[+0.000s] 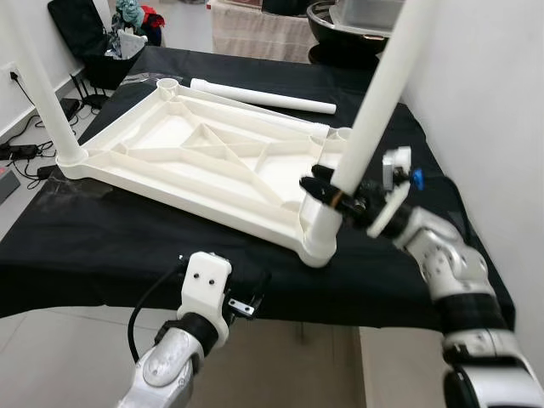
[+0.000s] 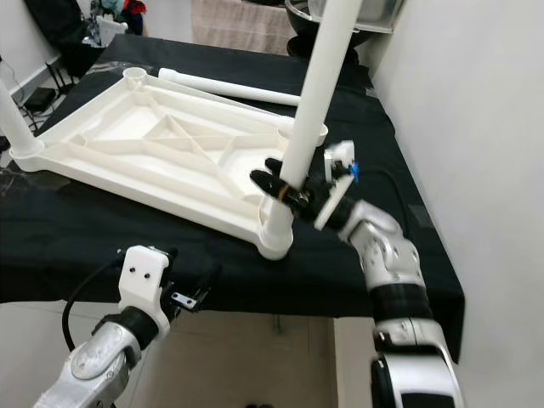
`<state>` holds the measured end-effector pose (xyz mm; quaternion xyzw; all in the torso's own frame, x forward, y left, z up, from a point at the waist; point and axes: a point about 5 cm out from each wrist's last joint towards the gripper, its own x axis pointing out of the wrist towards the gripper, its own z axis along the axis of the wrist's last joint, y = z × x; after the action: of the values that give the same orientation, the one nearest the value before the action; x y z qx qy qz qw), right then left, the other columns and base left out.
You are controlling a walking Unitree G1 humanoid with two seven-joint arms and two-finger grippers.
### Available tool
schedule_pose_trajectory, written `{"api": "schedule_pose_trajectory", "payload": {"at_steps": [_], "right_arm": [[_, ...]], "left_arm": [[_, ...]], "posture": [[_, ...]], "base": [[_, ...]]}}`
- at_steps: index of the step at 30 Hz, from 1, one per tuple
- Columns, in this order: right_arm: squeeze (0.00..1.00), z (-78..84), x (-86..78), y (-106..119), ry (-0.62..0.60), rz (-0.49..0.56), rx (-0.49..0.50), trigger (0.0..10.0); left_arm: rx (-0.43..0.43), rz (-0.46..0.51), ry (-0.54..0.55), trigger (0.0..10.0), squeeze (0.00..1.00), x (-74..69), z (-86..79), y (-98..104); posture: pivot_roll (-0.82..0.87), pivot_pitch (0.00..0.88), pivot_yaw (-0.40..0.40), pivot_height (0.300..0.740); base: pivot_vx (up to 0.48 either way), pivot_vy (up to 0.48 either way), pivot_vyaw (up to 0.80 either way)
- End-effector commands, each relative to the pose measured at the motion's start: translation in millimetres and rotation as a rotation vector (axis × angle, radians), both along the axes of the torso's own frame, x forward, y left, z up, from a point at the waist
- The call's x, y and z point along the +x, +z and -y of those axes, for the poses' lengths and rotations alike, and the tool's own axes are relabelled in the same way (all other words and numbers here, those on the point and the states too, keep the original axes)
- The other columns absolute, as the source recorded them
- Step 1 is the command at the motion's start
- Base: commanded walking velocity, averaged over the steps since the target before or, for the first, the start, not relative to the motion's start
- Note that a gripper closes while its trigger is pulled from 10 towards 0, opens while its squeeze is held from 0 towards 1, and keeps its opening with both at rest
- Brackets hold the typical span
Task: Building children table
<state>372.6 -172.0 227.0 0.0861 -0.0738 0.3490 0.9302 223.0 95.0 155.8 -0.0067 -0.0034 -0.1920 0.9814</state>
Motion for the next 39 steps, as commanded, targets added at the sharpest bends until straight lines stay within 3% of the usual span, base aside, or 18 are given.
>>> {"api": "schedule_pose_trajectory", "payload": {"at_steps": [1,4,5,7,9,11,18,19,20,22,23,29,30,32,33,34,35,39], "right_arm": [[0.0,10.8,5.3,-13,-0.137,-0.072,0.039,0.0],[0.0,44.6,18.3,-18,-0.616,-0.178,-0.004,0.0],[0.0,44.6,18.3,-18,-0.616,-0.178,-0.004,0.0],[0.0,64.5,15.7,-25,-0.878,-0.238,-0.03,0.0],[0.0,69.6,13.4,-27,-0.954,-0.245,-0.049,0.0],[0.0,81.8,-0.1,-37,-1.196,-0.288,-0.042,0.0],[0.0,80.9,-10.5,-45,-1.37,-0.32,0.014,0.0],[0.0,71.8,-5.4,-43,-1.332,-0.311,0.042,10.0],[0.72,59.6,1.2,-37,-1.236,-0.267,0.087,10.0],[0.72,51.8,5.2,-33,-1.168,-0.233,0.116,10.0],[1.0,46.7,7.7,-27,-1.115,-0.184,0.131,10.0],[1.0,40.2,13.9,-12,-0.919,-0.097,0.188,10.0],[0.0,36.0,14.6,-10,-0.844,-0.098,0.201,10.0],[0.0,23.4,12.0,-8,-0.487,-0.119,0.234,10.0],[0.0,23.4,12.0,-8,-0.487,-0.119,0.234,10.0],[0.0,19.3,5.3,-6,-0.283,-0.118,0.251,10.0],[0.0,19.3,5.3,-6,-0.283,-0.118,0.251,10.0],[0.0,16.9,-16.0,-3,0.107,-0.082,0.247,10.0]], "left_arm": [[0.009,-0.025,-0.006,10.0,0.0,-1.8,0.6,-5],[0.009,-0.025,-0.007,10.0,0.0,-1.8,0.3,-5],[0.009,-0.025,-0.007,10.0,0.0,-1.8,0.3,-5],[0.009,-0.025,-0.007,10.0,0.0,-1.6,0.4,-5],[0.008,-0.025,-0.008,10.0,0.0,-1.4,0.5,-5],[0.007,-0.025,-0.006,10.0,0.0,-1.1,0.6,-5],[0.007,-0.024,-0.004,10.0,0.0,-0.8,1.0,-5],[0.007,-0.024,-0.004,10.0,0.0,-0.8,1.0,-5],[0.006,-0.024,-0.005,10.0,0.0,-0.8,1.1,-5],[0.006,-0.025,-0.005,10.0,0.0,-0.9,1.3,-5],[0.005,-0.025,-0.005,10.0,0.0,-0.8,1.4,-5],[0.004,-0.025,0.0,10.0,0.0,-0.5,1.1,-5],[0.003,-0.025,0.001,10.0,0.0,-0.4,1.0,-5],[0.002,-0.025,0.0,10.0,0.0,-0.3,1.1,-5],[0.002,-0.025,0.0,10.0,0.0,-0.3,1.1,-5],[0.002,-0.024,-0.001,10.0,0.0,-0.4,1.3,-5],[0.002,-0.024,-0.001,10.0,0.0,-0.4,1.3,-5],[0.003,-0.024,0.0,10.0,0.0,-0.6,1.3,-5]], "posture": [[0.09,0.154,-0.121,0.74],[0.08,0.156,-0.119,0.74],[0.08,0.156,-0.119,0.74],[0.08,0.157,-0.12,0.74],[0.08,0.158,-0.12,0.74],[0.08,0.159,-0.121,0.74],[0.08,0.158,-0.121,0.74],[0.08,0.158,-0.121,0.74],[0.08,0.159,-0.118,0.74],[0.08,0.158,-0.12,0.74],[0.08,0.159,-0.124,0.74],[0.08,0.161,-0.126,0.74],[0.08,0.161,-0.126,0.74],[0.08,0.16,-0.124,0.74],[0.08,0.16,-0.124,0.74],[0.08,0.16,-0.126,0.74],[0.08,0.16,-0.126,0.74],[0.08,0.161,-0.127,0.74]], "base": [[0.0,0.0,0.0],[0.0,0.0,0.0],[0.0,0.0,0.0],[0.0,0.0,0.0],[0.0,0.0,0.0],[0.0,0.0,0.0],[0.0,0.0,0.0],[0.0,0.0,0.0],[0.0,0.0,0.0],[0.0,0.0,0.0],[0.0,0.0,0.0],[0.0,0.0,0.0],[0.0,0.0,0.0],[0.0,0.0,0.0],[0.0,0.0,0.0],[0.0,0.0,0.0],[0.0,0.0,0.0],[0.0,0.0,0.0]]}}
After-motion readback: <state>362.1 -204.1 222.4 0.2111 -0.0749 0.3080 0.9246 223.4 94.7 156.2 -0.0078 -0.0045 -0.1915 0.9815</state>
